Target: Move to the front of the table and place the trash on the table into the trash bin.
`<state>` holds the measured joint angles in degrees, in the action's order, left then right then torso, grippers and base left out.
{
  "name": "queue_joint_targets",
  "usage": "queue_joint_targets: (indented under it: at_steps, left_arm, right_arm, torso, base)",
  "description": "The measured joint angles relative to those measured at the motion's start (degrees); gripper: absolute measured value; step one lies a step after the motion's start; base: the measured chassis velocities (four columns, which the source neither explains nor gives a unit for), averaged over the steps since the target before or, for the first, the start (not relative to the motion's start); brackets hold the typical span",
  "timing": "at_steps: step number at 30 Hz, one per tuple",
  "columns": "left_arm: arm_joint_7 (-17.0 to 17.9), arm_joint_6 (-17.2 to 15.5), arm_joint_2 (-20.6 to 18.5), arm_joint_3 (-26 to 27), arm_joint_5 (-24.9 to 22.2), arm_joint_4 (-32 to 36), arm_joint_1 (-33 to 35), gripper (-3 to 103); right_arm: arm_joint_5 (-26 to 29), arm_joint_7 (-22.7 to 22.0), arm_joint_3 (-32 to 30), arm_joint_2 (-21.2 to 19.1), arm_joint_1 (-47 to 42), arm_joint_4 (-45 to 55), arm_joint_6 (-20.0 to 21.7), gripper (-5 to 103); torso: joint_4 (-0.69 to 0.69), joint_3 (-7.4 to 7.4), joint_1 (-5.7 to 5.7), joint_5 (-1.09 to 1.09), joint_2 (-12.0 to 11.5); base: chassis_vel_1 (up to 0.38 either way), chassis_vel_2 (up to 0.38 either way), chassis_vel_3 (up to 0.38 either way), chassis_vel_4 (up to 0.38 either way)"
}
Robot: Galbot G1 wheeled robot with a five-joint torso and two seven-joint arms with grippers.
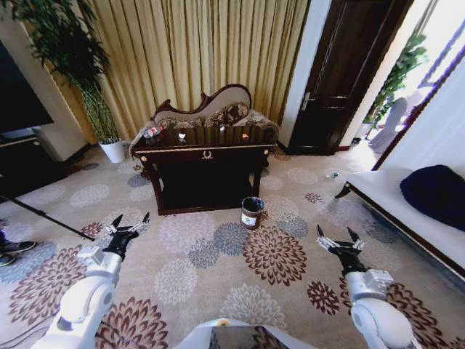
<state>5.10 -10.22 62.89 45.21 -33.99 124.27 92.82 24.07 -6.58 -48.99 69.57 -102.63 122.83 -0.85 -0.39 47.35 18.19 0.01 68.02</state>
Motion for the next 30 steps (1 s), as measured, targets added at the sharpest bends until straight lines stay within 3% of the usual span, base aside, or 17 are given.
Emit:
queue_joint_targets:
  at_steps: [8,30]
  left_arm:
    - [-0.08,0.0,0.37,-0.33,0.2,0.06,-0.33,100]
    - [-0.05,0.54,0.78,-1.75,0.82,-1.65,-1.98,100]
  right_arm:
    - [-1.21,-0.78,1.18,0.43,0.89,0.81,1.93,100]
    - [-2.6,1.07,2.61,0.96,0.49,1.17,1.2,100]
  torso:
    - [0.0,0.0,0.0,0.0,0.0]
    - [0.0,0.01,0.02,0.0,-0.01]
  base:
    - [0.0,0.0,0.0,0.0]
    - [-0.069,0.067,0.07,-0.069]
